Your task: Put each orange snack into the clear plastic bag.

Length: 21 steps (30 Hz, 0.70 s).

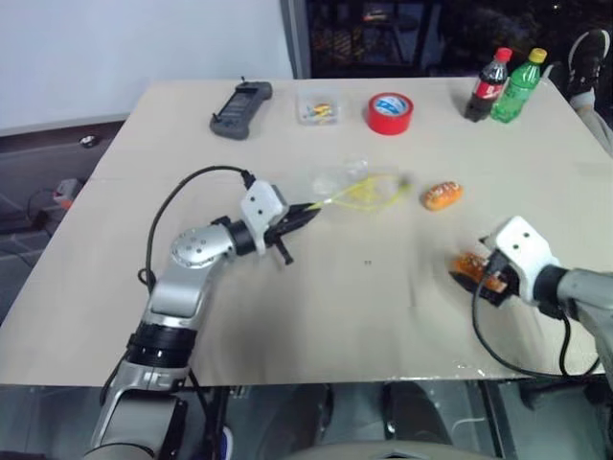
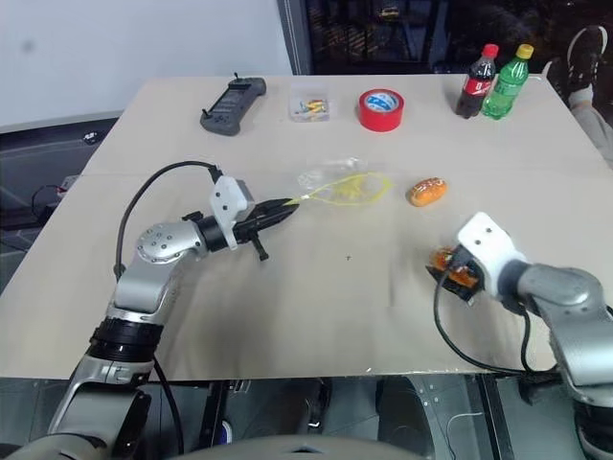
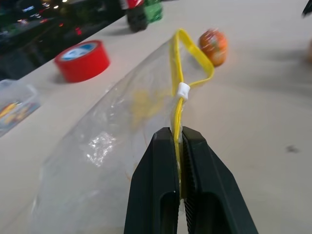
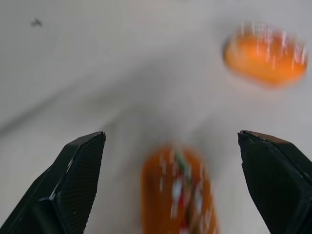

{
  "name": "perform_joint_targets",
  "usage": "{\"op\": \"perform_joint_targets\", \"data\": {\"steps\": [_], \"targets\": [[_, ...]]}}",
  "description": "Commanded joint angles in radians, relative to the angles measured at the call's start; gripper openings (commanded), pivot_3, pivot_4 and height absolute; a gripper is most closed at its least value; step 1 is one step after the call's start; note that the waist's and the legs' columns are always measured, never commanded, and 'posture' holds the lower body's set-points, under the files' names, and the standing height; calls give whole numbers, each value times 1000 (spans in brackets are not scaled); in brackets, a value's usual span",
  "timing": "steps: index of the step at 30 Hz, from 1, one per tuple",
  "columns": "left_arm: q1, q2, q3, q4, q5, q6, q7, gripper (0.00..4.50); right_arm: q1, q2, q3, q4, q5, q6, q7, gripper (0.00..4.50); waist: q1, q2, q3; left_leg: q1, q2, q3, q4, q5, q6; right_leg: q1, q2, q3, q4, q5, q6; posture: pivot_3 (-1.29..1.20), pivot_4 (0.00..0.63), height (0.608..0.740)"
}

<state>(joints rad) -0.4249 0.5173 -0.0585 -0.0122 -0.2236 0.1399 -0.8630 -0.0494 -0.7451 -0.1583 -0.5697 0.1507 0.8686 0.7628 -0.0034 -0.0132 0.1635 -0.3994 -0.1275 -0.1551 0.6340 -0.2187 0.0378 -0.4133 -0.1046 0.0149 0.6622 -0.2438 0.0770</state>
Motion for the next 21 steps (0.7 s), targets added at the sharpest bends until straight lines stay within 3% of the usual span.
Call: {"op": "perform_joint_targets", "data": {"steps": [1, 2, 5, 11, 13, 17, 21], "targets": [[6, 6, 10, -52, -33, 0, -23, 0, 21, -10, -37, 79, 14, -38, -8, 4451, 0, 0, 0, 0, 0, 0, 0, 0, 0, 0, 0, 0, 0, 0, 0, 0, 150, 740], [8, 7, 11, -53, -34, 0, -26, 0, 20, -5, -37, 106, 22, -43, -11, 4451, -1, 0, 0, 0, 0, 1, 0, 0, 0, 0, 0, 0, 0, 0, 0, 0, 150, 740], [9, 12, 16, -50, -32, -13, -33, 0, 24, -9, -22, 156, 26, -69, -14, 3605, -2, 0, 0, 0, 0, 1, 0, 0, 0, 0, 0, 1, 0, 0, 0, 0, 150, 740], [23, 4, 23, -32, -12, -88, -26, 0, 14, 4, -39, 134, 56, -80, -32, 735, 0, 0, 0, 0, 0, 1, 0, 1, -1, 0, 0, 1, 0, 0, 0, 0, 150, 740], [24, 6, 21, -28, -11, -93, -27, 0, -7, 19, -51, 89, 97, -73, -30, 372, 0, 0, 0, 0, 0, 1, 0, 1, -2, 0, 0, 0, 0, 0, 0, 0, 150, 740], [27, 12, 8, -25, -1, -109, -37, 0, -118, 85, -25, -7, 209, 17, -57, 372, -10, 0, 0, 0, 0, 1, 0, 0, 0, 0, 0, 1, 0, 0, 0, 0, 150, 740], [24, 9, -3, -19, 10, -131, -44, 0, -257, 172, 77, 9, 216, 82, -143, 372, -7, 0, 0, 1, 1, 1, 1, 0, 0, 0, 0, 0, 0, 0, 0, 0, 150, 740]]}}
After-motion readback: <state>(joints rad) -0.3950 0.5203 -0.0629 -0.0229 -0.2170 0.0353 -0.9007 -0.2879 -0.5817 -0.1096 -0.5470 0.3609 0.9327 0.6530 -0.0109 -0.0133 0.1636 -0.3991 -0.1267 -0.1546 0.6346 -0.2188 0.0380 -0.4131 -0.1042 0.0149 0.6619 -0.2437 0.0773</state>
